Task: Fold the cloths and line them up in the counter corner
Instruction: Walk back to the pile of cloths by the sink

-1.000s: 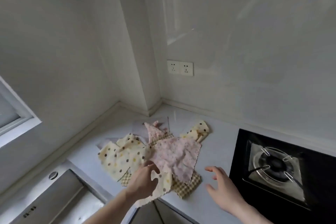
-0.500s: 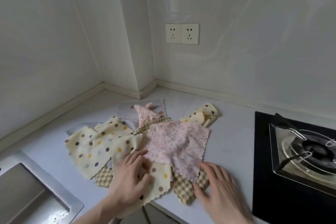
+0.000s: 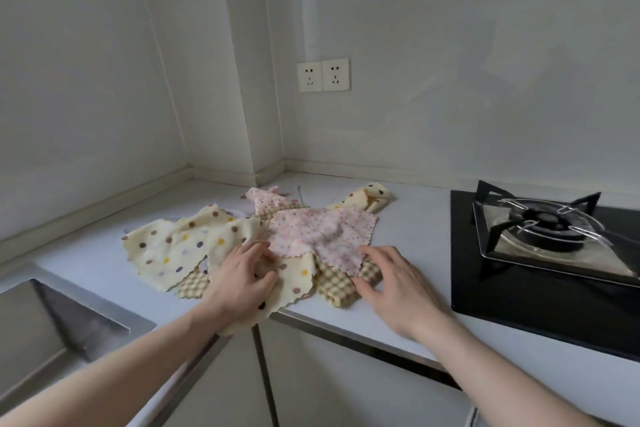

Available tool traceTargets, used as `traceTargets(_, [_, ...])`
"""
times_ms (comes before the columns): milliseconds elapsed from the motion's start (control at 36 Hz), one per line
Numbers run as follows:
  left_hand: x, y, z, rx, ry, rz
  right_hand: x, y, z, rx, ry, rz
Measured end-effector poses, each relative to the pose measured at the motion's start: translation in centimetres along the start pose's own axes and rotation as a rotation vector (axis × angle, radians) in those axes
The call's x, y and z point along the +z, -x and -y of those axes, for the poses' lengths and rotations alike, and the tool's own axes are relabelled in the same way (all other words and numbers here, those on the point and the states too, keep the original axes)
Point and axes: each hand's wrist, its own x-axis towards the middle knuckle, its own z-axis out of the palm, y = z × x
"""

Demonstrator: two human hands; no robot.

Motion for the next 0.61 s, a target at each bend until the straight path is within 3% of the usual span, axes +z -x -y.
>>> traceTargets(611, [-1.9,2.3,-1.7,0.047,-0.005,-0.083,-0.2,4.5,1.9,0.15,0.035,-0.118])
